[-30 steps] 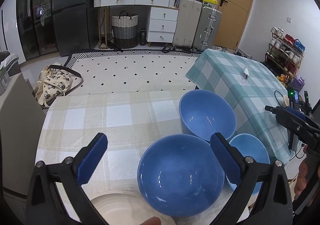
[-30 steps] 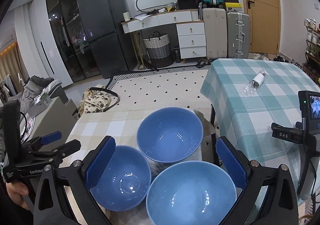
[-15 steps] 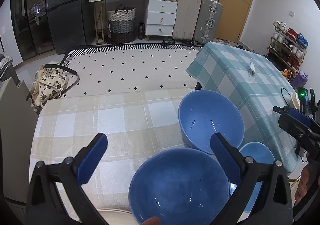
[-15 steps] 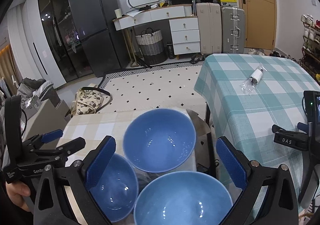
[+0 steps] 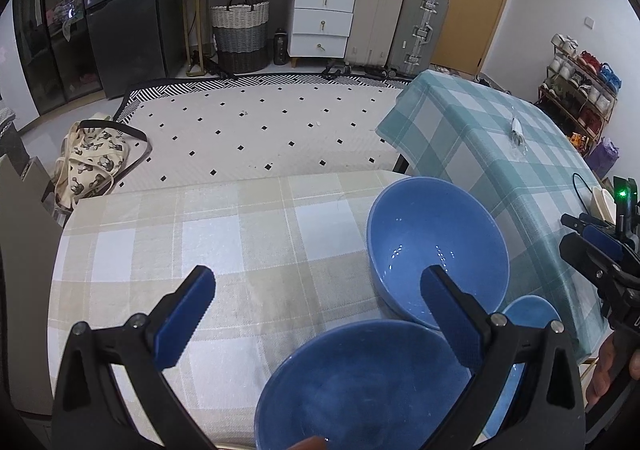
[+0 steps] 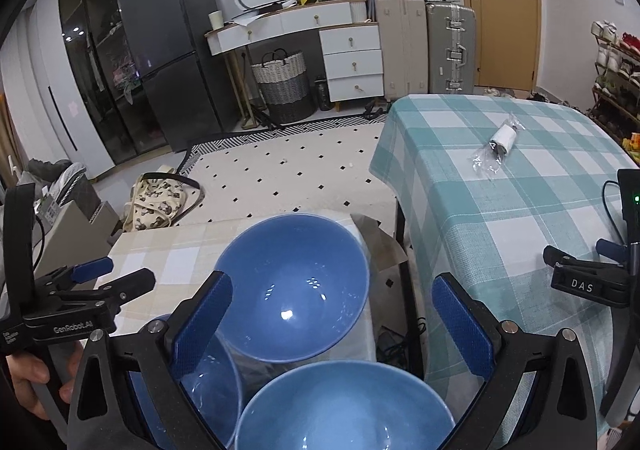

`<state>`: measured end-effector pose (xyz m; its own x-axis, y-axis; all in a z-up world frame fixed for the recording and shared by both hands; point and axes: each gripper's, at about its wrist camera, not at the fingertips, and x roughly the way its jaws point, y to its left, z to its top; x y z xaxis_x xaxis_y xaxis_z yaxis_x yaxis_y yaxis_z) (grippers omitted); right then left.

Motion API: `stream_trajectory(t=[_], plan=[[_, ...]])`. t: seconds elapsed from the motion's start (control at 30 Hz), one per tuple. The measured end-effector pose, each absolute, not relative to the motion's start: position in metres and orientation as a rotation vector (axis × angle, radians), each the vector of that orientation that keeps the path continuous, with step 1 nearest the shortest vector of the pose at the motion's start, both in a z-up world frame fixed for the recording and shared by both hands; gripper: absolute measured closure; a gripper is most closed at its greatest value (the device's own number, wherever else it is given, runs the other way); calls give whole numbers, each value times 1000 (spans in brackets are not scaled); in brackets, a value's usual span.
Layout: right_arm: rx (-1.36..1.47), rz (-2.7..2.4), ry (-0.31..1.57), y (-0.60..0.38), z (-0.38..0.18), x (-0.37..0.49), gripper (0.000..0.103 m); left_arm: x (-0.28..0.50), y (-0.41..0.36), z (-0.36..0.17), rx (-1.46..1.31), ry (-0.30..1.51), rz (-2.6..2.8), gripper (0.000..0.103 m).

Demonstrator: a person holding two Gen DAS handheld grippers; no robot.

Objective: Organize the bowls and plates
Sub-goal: 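Close the left tool on a blue bowl rim while the right tool grips another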

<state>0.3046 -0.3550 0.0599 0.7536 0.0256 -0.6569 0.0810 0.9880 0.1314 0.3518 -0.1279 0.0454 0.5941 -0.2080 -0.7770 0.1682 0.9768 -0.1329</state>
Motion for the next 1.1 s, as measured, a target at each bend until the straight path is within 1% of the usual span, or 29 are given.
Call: stream_trajectory(t=[0.4,0.47,0.6,0.67,0.83,0.97,1.03,1.1], plan=[[139,-38,753,-360,38,323,1,367,-142,28,-37,946,-268,3],[141,-40,763,-361,34,326,1,369,-144,24,-39,958,-272,6],[142,-44,782,-364,24,331,2,372,-147,19,-35,970,-281,10],[150,-41,796,-366,19,333,5,374,-149,17,-39,970,-283,12],[160,-35,836,-369,6,340,18,378,-153,11,-39,981,-290,14],[169,-35,854,-371,-1,344,22,382,-156,4,-40,997,-297,14],[179,-30,862,-373,-3,345,27,384,-157,1,-40,1000,-294,14],[186,-35,869,-375,-7,347,28,386,-157,-3,-47,1008,-286,14]])
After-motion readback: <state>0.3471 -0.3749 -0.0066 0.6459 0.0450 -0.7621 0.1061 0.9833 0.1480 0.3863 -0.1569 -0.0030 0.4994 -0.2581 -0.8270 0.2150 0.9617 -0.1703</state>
